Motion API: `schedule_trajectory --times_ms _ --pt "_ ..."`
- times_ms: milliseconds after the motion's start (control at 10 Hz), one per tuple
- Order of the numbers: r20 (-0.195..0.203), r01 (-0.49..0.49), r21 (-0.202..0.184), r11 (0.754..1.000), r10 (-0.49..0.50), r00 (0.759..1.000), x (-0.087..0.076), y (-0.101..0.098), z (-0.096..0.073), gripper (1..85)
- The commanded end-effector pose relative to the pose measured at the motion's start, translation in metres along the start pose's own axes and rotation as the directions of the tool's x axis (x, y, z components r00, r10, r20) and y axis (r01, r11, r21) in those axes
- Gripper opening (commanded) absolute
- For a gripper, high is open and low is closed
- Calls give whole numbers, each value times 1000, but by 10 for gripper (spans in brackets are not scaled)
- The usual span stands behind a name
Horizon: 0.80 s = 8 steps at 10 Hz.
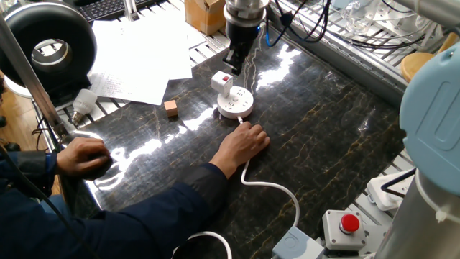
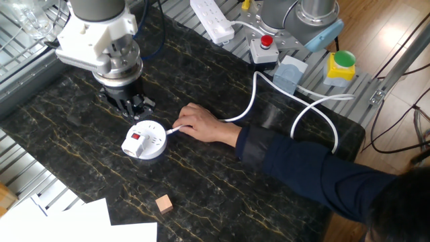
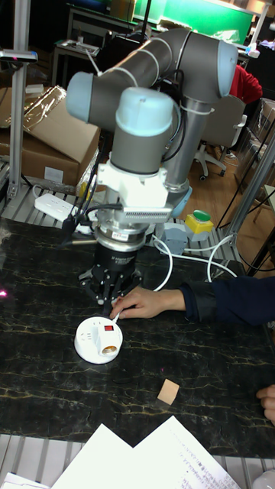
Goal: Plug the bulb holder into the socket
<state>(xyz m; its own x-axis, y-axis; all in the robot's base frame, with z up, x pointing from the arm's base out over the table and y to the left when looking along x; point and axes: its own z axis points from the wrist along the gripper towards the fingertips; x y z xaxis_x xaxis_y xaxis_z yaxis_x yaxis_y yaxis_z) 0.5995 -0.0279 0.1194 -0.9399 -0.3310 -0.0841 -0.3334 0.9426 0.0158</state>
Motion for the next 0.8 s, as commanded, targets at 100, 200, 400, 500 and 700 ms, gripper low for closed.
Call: schedule_trajectory --times_ms 100,200,400,500,700 --pt "-2 -15 -4 1000 15 1000 -19 20 -18 10" --pt "0 -11 -1 1000 11 1000 -23 22 -19 10" --pt "13 -11 9 1000 11 1000 -35 26 -18 10" --pt "19 -19 6 1000 19 1000 -42 31 -17 10" --pt "19 -33 5 999 33 999 -49 38 -18 10"
